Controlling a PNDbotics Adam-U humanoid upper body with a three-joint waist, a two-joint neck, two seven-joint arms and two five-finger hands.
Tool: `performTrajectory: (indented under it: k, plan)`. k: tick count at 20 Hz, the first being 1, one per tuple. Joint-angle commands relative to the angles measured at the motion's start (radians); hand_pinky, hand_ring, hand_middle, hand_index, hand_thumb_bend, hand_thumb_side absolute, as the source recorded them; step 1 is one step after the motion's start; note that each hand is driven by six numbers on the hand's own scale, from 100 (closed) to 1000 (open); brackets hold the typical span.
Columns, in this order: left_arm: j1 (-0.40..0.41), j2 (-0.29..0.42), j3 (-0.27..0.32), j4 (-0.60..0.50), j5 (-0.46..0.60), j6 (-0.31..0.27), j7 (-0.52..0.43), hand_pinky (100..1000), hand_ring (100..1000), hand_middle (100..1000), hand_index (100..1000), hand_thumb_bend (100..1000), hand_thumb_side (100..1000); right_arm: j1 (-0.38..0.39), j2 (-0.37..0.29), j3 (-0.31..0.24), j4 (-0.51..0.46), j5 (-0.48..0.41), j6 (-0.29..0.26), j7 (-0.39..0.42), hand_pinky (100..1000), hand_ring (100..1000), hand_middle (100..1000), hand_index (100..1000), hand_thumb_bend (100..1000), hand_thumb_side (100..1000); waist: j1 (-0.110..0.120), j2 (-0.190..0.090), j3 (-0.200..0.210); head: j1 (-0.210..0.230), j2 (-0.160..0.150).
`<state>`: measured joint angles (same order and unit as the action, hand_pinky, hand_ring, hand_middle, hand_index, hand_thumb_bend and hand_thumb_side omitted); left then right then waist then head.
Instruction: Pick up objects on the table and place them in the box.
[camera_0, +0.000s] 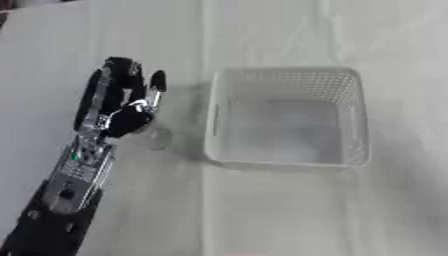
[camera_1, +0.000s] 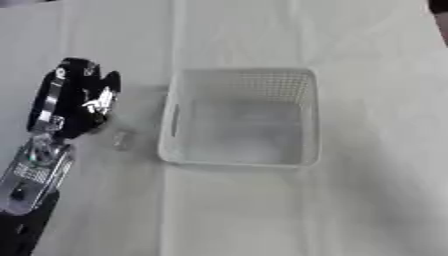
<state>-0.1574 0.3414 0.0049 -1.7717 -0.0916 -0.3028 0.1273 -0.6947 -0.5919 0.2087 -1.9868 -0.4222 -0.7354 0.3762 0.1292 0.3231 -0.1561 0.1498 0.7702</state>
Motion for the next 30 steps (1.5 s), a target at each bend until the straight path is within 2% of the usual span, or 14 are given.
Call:
performTrajectory:
  k: [1,12,13,14,16,17,18,20,22,23,24,25,26,30]
  plan:
    - [-0.002,0.025,0.01,-0.027,-0.006,-0.003,-0.007,100,100,100,172,100,329,-0.007,-0.018,-0.007,-0.013,-0.006,-0.1,0.108,283,418,699,478,100,954,-0.003,-0.022,0.005,-0.002,0.0]
    - [0.002,0.045,0.032,-0.042,-0.011,-0.007,0.004,100,100,100,193,100,368,-0.001,-0.012,-0.009,-0.013,-0.009,-0.09,0.111,277,411,690,462,100,959,-0.004,-0.035,0.017,-0.005,0.0]
    - [0.004,0.052,0.034,-0.048,-0.014,-0.015,0.007,100,100,100,247,100,268,-0.002,-0.013,-0.009,-0.013,-0.009,-0.09,0.111,277,411,689,461,100,960,-0.004,-0.035,0.018,-0.005,0.0]
    - [0.006,0.066,0.038,-0.062,-0.031,-0.031,0.004,100,155,234,395,100,187,-0.002,-0.014,-0.009,-0.013,-0.01,-0.091,0.111,277,411,688,459,100,960,-0.004,-0.036,0.019,-0.007,0.0]
    - [0.011,0.096,0.049,-0.093,-0.084,-0.061,-0.022,100,346,414,545,100,291,-0.001,-0.015,-0.01,-0.013,-0.01,-0.091,0.11,276,411,687,457,100,960,-0.004,-0.038,0.021,-0.008,0.0]
    - [0.014,0.108,0.057,-0.109,-0.119,-0.071,-0.04,100,364,431,557,100,300,0.0,-0.016,-0.01,-0.013,-0.01,-0.091,0.11,276,410,687,457,100,960,-0.004,-0.038,0.022,-0.008,0.0]
    - [0.015,0.13,0.072,-0.133,-0.171,-0.082,-0.06,206,472,521,618,258,375,0.002,-0.017,-0.01,-0.013,-0.009,-0.09,0.111,274,409,687,455,100,959,-0.003,-0.039,0.025,-0.01,0.0]
    - [0.02,0.156,0.096,-0.183,-0.279,-0.091,-0.084,265,506,546,628,382,445,0.006,-0.018,-0.01,-0.013,-0.007,-0.089,0.112,273,407,687,453,100,958,-0.001,-0.04,0.028,-0.011,0.0]
    - [0.024,0.171,0.109,-0.217,-0.366,-0.096,-0.084,301,526,563,645,464,477,0.009,-0.018,-0.01,-0.013,-0.006,-0.088,0.114,272,407,686,450,100,958,-0.001,-0.041,0.03,-0.012,0.0]
    - [0.024,0.174,0.113,-0.223,-0.4,-0.1,-0.079,287,518,555,634,430,467,0.01,-0.019,-0.01,-0.013,-0.005,-0.088,0.115,272,407,686,451,100,958,-0.002,-0.041,0.031,-0.012,0.0]
    - [0.025,0.179,0.115,-0.226,-0.433,-0.104,-0.077,389,577,615,710,601,534,0.01,-0.019,-0.01,-0.013,-0.005,-0.088,0.115,272,406,684,446,100,958,-0.002,-0.041,0.031,-0.013,0.0]
    - [0.027,0.184,0.118,-0.227,-0.469,-0.106,-0.083,380,570,608,704,588,527,0.011,-0.02,-0.011,-0.013,-0.004,-0.088,0.116,272,406,684,447,100,958,-0.003,-0.041,0.031,-0.014,0.0]
    - [0.029,0.189,0.118,-0.228,-0.503,-0.106,-0.093,476,639,684,775,695,590,0.011,-0.02,-0.011,-0.013,-0.004,-0.089,0.116,271,405,682,444,100,958,-0.003,-0.041,0.032,-0.014,0.0]
    - [0.035,0.232,0.101,-0.228,-0.618,-0.097,-0.197,534,688,739,846,735,685,0.011,-0.022,-0.01,-0.013,-0.003,-0.09,0.117,271,404,680,439,100,958,-0.002,-0.041,0.033,-0.014,0.0]
